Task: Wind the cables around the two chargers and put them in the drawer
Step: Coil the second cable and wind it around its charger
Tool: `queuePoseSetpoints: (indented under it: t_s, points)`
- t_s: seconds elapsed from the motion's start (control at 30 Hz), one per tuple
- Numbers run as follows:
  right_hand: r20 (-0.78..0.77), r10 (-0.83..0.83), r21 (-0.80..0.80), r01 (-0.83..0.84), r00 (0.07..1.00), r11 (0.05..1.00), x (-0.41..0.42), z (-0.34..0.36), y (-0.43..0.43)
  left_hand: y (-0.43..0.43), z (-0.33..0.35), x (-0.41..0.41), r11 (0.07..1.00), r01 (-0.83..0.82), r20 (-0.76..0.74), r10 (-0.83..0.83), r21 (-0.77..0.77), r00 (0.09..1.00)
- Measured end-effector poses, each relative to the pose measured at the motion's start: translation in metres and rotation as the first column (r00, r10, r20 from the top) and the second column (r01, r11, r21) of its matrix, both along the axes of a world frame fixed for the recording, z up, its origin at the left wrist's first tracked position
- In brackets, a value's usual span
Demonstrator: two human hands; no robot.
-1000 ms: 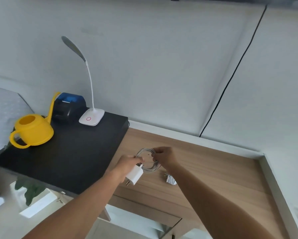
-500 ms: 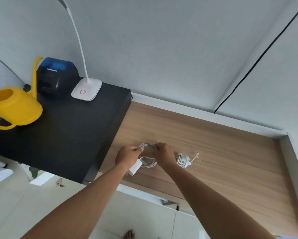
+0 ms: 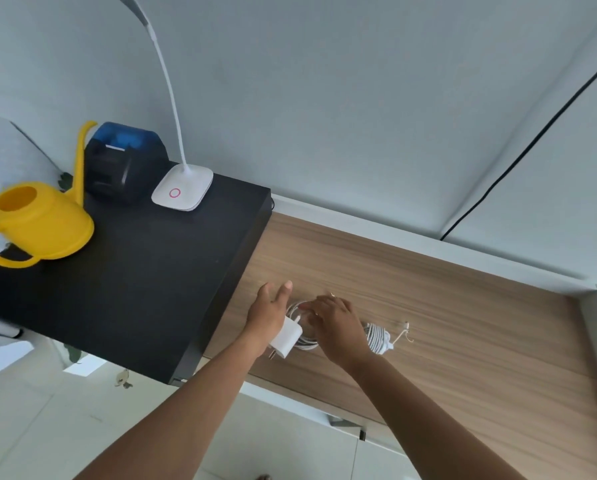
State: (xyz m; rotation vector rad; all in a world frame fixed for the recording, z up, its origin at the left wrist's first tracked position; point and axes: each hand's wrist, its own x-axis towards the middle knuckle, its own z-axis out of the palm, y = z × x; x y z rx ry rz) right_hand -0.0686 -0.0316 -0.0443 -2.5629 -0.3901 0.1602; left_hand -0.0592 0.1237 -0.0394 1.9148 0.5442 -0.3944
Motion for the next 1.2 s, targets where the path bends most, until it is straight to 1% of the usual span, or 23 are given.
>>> queuePoseSetpoints:
  t_s: [0.07,0.13,0.2,0.23,0.3,0.4,0.5,0.6,0.7,0.77,0.83,0.9,1.03,1.1,1.2]
  points:
    - [0.035,-0.022,0.092,0.019,0.999,0.996,0.004,0.012,-0.001,0.0,0.017,-0.003,0.993,0.039,-0.038,-0.044,-0.113,0.998]
    - [0.036,-0.025,0.187,0.018,0.999,0.982,0.008,0.027,-0.001,0.002,0.033,-0.008,0.964,0.05,-0.099,-0.078,-0.262,0.992]
    - [0.028,-0.034,0.23,0.027,0.999,0.973,0.011,0.045,0.0,0.007,0.045,-0.012,0.907,-0.002,-0.157,-0.071,-0.422,0.985]
    - [0.019,-0.047,0.247,0.04,0.999,0.968,0.013,0.052,0.0,0.01,0.049,-0.014,0.864,-0.025,-0.17,-0.071,-0.503,0.983]
    - [-0.023,-0.093,0.289,0.096,0.995,0.953,0.018,0.067,0.0,0.018,0.054,-0.019,0.779,-0.004,-0.148,-0.115,-0.626,0.982]
    - [-0.078,-0.133,0.326,0.152,0.988,0.933,0.026,0.085,-0.003,0.028,0.065,-0.025,0.712,0.043,-0.071,-0.13,-0.701,0.989]
    - [-0.054,-0.11,0.357,0.122,0.992,0.926,0.029,0.108,-0.003,0.034,0.08,-0.031,0.683,0.048,0.004,-0.066,-0.729,0.998]
    - [-0.047,-0.113,0.408,0.123,0.992,0.905,0.033,0.128,-0.003,0.037,0.095,-0.037,0.693,0.027,0.046,0.009,-0.72,0.999]
    - [-0.029,-0.107,0.413,0.11,0.994,0.904,0.037,0.142,-0.001,0.036,0.106,-0.041,0.688,-0.024,0.07,0.109,-0.725,0.992]
    - [-0.006,-0.088,0.398,0.083,0.996,0.914,0.037,0.15,0.003,0.032,0.113,-0.042,0.7,-0.047,0.075,0.143,-0.713,0.987]
    - [0.022,-0.073,0.375,0.059,0.997,0.925,0.034,0.158,0.006,0.027,0.121,-0.043,0.737,-0.042,0.085,0.135,-0.674,0.987]
    - [0.05,-0.051,0.335,0.031,0.997,0.942,0.033,0.165,0.008,0.024,0.127,-0.044,0.779,0.0,0.127,0.102,-0.627,0.987]
    - [0.076,-0.022,0.265,0.001,0.997,0.964,0.033,0.18,0.01,0.024,0.136,-0.05,0.832,0.181,0.238,-0.061,-0.524,0.969]
    - [0.077,-0.014,0.262,-0.007,0.997,0.965,0.032,0.187,0.01,0.024,0.14,-0.052,0.825,0.232,0.253,-0.113,-0.514,0.961]
    - [0.072,-0.02,0.295,-0.003,0.997,0.956,0.033,0.196,0.008,0.023,0.147,-0.054,0.787,0.264,0.255,-0.14,-0.558,0.957]
